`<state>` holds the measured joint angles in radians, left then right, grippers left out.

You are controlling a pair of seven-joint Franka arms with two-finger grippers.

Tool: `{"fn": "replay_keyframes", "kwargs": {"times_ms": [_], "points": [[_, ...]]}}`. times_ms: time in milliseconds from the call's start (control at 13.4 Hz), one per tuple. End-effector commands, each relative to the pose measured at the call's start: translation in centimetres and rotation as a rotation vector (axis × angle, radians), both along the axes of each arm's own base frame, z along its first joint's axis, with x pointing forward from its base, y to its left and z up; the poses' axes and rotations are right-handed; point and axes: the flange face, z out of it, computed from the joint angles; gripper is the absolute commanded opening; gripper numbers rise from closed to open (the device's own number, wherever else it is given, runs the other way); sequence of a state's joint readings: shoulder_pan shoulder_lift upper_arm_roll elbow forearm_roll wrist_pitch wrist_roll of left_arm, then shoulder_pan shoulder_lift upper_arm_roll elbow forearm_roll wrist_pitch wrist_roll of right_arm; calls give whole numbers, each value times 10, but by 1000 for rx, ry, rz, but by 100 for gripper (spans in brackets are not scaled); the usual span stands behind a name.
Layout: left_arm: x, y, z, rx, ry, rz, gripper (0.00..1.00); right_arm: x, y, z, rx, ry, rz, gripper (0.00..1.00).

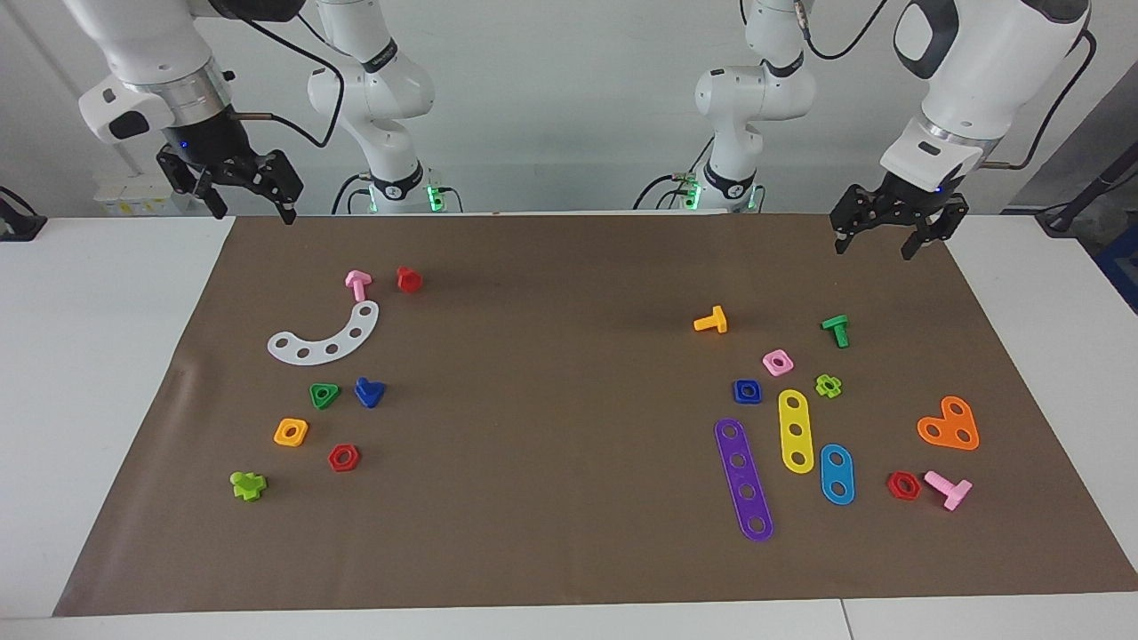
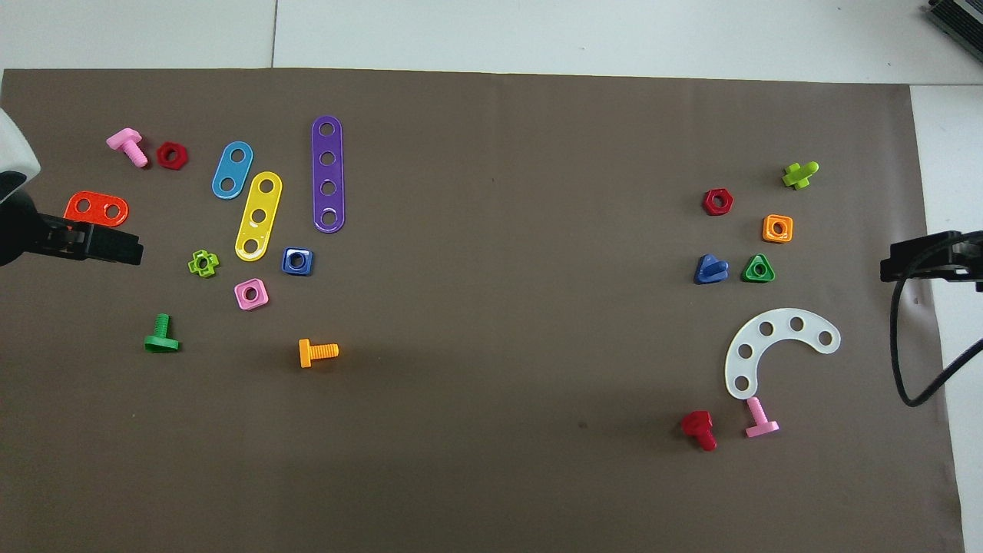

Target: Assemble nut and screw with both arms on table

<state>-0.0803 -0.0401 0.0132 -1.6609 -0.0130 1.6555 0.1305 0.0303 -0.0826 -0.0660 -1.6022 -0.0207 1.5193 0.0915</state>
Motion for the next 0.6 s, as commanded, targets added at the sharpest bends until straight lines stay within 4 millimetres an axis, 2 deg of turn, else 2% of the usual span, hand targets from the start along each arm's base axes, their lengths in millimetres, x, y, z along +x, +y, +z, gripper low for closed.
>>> {"fn": "replay_keyframes", "kwargs": {"times_ms": [0, 299, 374, 523], "points": [[-10, 3, 1, 17, -3, -4, 100, -5, -2, 1, 8, 4, 12, 100], [-10, 3, 1, 17, -3, -4, 100, -6, 0, 0, 8, 6, 13, 100], [-10, 3, 1, 17, -3, -4, 100, -8, 0, -7, 9, 12, 23, 100], [-10, 3, 1, 17, -3, -4, 100, 0, 2, -34, 7, -27, 43, 100]]}}
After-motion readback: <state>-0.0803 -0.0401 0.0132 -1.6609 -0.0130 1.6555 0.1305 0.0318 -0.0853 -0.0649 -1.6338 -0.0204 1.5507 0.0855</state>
